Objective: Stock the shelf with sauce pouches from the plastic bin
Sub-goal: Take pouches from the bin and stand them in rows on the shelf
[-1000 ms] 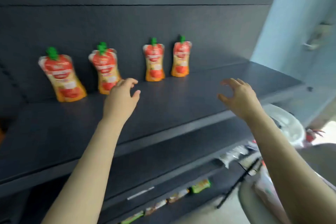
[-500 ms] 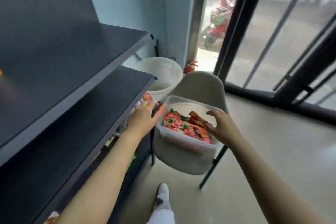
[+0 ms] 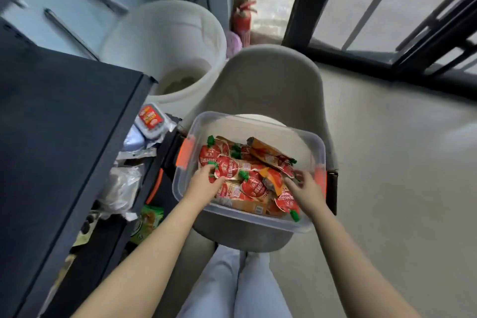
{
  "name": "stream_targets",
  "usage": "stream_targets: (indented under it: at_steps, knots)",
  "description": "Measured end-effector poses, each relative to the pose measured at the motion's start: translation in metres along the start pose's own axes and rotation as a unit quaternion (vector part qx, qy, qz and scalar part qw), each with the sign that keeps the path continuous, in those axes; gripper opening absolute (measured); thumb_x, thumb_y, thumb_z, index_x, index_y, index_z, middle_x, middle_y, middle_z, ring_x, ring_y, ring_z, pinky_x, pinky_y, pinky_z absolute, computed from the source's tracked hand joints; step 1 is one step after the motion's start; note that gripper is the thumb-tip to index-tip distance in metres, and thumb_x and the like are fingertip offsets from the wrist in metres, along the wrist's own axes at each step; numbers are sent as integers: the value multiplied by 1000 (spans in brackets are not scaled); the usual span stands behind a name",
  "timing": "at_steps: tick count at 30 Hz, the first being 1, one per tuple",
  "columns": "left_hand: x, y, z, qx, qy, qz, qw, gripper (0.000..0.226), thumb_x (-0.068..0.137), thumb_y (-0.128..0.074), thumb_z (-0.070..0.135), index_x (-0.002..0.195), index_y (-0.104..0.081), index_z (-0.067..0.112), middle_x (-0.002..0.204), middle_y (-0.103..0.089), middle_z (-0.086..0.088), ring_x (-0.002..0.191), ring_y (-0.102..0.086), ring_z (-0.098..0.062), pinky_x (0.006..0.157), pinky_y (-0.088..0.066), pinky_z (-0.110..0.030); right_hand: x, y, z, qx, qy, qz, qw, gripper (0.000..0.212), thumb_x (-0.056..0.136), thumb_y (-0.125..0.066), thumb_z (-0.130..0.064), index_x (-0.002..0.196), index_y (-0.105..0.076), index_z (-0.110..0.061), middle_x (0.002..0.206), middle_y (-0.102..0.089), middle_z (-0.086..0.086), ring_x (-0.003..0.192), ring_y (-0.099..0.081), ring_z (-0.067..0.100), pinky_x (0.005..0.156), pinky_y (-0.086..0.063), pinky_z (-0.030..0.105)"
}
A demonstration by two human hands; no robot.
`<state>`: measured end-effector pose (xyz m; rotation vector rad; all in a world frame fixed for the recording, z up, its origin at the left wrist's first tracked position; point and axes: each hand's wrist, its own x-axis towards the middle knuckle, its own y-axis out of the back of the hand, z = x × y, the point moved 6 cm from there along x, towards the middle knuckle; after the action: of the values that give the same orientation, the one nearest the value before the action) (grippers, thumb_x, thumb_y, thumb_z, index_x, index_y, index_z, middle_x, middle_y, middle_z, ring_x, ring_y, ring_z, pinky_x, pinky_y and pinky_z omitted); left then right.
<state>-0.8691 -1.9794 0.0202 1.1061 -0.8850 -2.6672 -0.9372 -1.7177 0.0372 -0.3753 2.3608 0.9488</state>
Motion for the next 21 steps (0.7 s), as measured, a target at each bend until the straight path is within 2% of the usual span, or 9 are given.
stream_targets:
  at_steps: [5, 7, 9, 12, 14, 18, 19, 21]
  knots:
    - [50, -42, -21, -58, 78, -2, 995, 76, 89, -64, 44, 149, -27, 15, 152, -37, -8, 137, -38, -29, 111, -36, -47, 56, -25, 29, 35, -52, 0, 998, 61, 94, -55, -44, 146, -36, -18, 145, -47, 4, 132, -46, 25, 107, -41, 46]
    - [62, -51, -29, -65, 92, 27, 993, 77, 87, -66, 46, 148, -27, 18, 151, -38, -7, 137, -38, -32, 112, -34, -49, 72, -33, 40, 26, -67, -9, 997, 65, 94, -51, -50, 150, -30, -23, 151, -40, 5, 138, -39, 26, 112, -36, 48]
    - [69, -53, -35, -124, 107, 60, 985, 72, 85, -69, 41, 143, -31, 21, 143, -47, -6, 129, -47, -30, 106, -41, -50, 83, -41, 50, 15, -78, -16, 997, 63, 95, -48, -52, 150, -31, -27, 155, -32, 6, 141, -33, 26, 114, -31, 48]
    - [70, -54, -43, -252, 159, 95, 950, 69, 86, -71, 34, 141, -32, 19, 133, -53, -3, 116, -57, -25, 95, -51, -49, 88, -48, 55, 18, -77, -3, 997, 55, 96, -49, -47, 146, -38, -28, 158, -21, 5, 143, -28, 26, 114, -28, 45]
    - [69, -55, -43, -293, 170, 113, 934, 65, 87, -71, 31, 141, -36, 17, 128, -55, 0, 112, -58, -23, 93, -52, -48, 88, -48, 57, 37, -77, 24, 996, 49, 96, -52, -43, 141, -46, -25, 154, -26, 5, 141, -31, 24, 112, -30, 40]
    - [72, -63, -33, -335, 182, 112, 918, 55, 88, -70, 33, 135, -47, 15, 125, -57, 2, 110, -59, -22, 94, -52, -46, 88, -44, 58, 76, -78, 76, 991, 38, 94, -58, -38, 126, -61, -18, 133, -42, 9, 122, -50, 23, 100, -40, 28]
    - [73, -65, -30, -342, 190, 103, 915, 50, 89, -68, 34, 131, -50, 14, 124, -59, 0, 110, -60, -22, 95, -51, -46, 89, -42, 57, 74, -78, 80, 991, 39, 94, -58, -38, 127, -60, -16, 131, -43, 10, 120, -52, 24, 97, -40, 28]
    - [76, -66, -26, -367, 191, 96, 905, 34, 91, -65, 34, 118, -57, 16, 117, -64, -2, 105, -63, -22, 94, -52, -47, 93, -42, 57, 45, -91, 69, 992, 51, 95, -55, -41, 138, -50, -14, 138, -41, 12, 126, -48, 27, 102, -38, 33]
